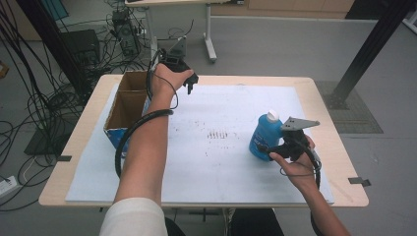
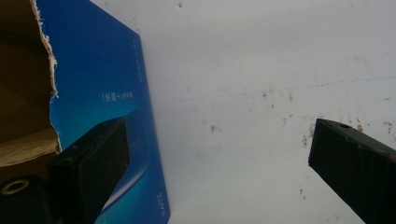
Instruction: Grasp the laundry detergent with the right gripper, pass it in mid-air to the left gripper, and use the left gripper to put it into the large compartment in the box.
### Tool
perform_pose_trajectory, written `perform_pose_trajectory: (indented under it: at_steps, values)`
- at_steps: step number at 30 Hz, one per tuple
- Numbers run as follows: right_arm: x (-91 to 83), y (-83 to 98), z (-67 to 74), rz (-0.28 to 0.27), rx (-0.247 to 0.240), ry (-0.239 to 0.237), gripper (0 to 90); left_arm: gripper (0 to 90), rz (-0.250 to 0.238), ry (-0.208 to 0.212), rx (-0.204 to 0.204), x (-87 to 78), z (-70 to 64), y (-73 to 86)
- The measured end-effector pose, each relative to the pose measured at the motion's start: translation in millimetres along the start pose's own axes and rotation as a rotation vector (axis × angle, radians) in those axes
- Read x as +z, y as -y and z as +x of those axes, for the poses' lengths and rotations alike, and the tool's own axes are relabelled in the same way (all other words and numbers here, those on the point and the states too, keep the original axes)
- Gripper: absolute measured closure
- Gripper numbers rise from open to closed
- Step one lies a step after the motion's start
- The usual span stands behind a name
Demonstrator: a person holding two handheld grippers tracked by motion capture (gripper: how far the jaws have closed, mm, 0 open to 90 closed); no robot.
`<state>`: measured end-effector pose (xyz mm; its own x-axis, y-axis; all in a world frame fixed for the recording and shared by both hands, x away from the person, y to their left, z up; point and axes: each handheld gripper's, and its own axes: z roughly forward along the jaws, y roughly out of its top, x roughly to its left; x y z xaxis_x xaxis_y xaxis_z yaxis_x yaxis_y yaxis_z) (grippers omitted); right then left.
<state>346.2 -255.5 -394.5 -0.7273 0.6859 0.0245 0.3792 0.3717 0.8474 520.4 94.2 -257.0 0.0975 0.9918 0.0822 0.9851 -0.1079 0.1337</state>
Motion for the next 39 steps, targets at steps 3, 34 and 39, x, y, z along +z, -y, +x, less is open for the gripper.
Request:
perform_pose_trajectory:
  at_steps: [3,34,39]
  values:
    - [-0.1,0.1,-0.2,-0.001,0.000,0.000,4.5,6.0,0.001,0.000,-0.001,-0.3,0.0,-0.1]
    - [7.7,4.4,-0.3,-0.015,-0.013,0.022,29.6,6.0,0.004,-0.003,0.006,2.2,-0.5,-1.6]
    - [8.5,4.9,-1.3,-0.020,0.000,0.025,33.9,6.0,0.006,-0.001,0.007,2.5,-0.6,-2.1]
